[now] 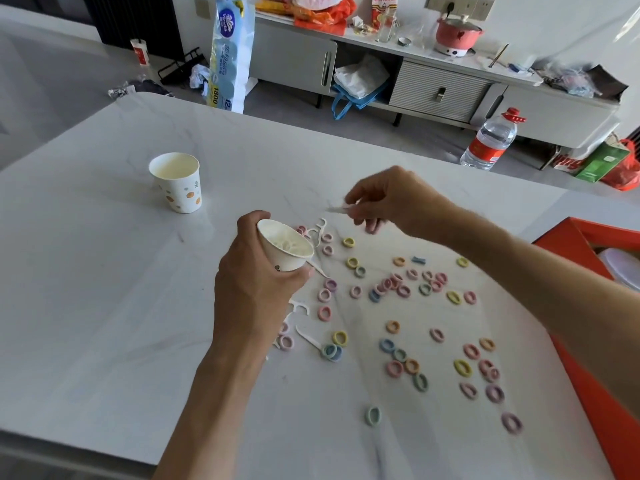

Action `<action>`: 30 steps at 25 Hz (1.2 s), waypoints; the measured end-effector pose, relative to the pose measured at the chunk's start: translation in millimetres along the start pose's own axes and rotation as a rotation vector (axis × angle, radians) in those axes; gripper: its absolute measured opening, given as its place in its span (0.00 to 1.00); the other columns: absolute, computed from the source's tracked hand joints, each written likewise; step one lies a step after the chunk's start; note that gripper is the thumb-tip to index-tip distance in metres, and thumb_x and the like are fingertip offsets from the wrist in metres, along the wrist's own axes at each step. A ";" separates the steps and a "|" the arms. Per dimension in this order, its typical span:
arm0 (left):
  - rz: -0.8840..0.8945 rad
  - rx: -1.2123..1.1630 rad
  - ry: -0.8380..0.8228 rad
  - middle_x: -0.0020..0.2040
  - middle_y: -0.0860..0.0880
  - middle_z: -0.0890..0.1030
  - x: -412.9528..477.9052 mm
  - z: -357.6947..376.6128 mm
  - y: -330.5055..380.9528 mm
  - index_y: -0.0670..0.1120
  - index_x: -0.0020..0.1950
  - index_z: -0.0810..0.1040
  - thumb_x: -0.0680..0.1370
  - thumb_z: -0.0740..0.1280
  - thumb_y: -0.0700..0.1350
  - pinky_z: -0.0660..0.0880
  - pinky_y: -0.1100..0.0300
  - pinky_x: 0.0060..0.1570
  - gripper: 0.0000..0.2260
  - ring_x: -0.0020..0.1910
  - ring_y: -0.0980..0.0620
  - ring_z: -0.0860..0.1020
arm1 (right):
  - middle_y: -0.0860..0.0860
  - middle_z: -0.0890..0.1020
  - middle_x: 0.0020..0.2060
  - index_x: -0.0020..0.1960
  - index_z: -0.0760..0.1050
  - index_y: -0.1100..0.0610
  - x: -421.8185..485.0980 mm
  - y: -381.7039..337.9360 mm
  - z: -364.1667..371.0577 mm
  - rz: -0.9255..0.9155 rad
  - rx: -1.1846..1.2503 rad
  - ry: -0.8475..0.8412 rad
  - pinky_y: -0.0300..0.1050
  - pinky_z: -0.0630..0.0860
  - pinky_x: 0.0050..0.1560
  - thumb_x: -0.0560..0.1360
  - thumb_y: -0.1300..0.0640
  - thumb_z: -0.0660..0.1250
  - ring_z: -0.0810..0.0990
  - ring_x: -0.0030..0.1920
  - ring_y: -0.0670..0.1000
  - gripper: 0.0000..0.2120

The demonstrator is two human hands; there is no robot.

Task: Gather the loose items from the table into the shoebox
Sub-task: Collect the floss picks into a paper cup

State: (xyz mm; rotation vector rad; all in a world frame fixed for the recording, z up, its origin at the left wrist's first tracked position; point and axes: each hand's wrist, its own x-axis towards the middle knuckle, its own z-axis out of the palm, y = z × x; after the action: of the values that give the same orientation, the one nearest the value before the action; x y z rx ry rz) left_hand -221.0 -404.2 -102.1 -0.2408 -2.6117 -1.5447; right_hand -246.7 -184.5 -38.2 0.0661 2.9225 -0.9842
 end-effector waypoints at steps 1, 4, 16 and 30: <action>0.012 0.023 0.009 0.54 0.53 0.79 -0.7 -0.7 0.7 0.51 0.64 0.70 0.65 0.80 0.46 0.76 0.54 0.49 0.32 0.52 0.47 0.78 | 0.46 0.84 0.32 0.46 0.83 0.50 -1.0 -17.8 -5.7 -0.079 -0.044 -0.029 0.39 0.80 0.35 0.73 0.56 0.74 0.81 0.30 0.42 0.04; 0.035 0.033 0.023 0.54 0.52 0.80 -3.0 -2.1 3.0 0.51 0.64 0.70 0.65 0.79 0.47 0.76 0.52 0.49 0.31 0.52 0.47 0.78 | 0.36 0.81 0.30 0.46 0.85 0.47 -5.2 -64.6 -0.2 -0.274 -0.221 -0.120 0.28 0.73 0.30 0.71 0.54 0.75 0.79 0.30 0.37 0.06; -0.022 -0.095 0.128 0.56 0.52 0.80 1.1 -20.1 -4.1 0.51 0.65 0.70 0.65 0.80 0.48 0.76 0.52 0.52 0.33 0.54 0.48 0.78 | 0.49 0.84 0.45 0.53 0.81 0.57 51.8 -7.6 37.8 -0.005 -0.290 0.068 0.42 0.77 0.50 0.76 0.60 0.67 0.82 0.46 0.48 0.07; -0.050 -0.143 0.167 0.50 0.58 0.78 9.2 -22.5 -19.2 0.51 0.63 0.71 0.62 0.82 0.48 0.71 0.66 0.45 0.34 0.49 0.54 0.77 | 0.47 0.76 0.45 0.50 0.80 0.53 94.1 45.0 87.3 -0.131 -0.459 -0.186 0.43 0.71 0.46 0.71 0.58 0.74 0.73 0.45 0.47 0.09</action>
State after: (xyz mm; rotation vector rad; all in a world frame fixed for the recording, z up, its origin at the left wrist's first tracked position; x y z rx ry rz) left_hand -233.5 -432.2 -106.3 -0.0545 -2.4014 -1.6913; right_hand -334.4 -199.5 -141.1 -0.2269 2.9205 -0.2883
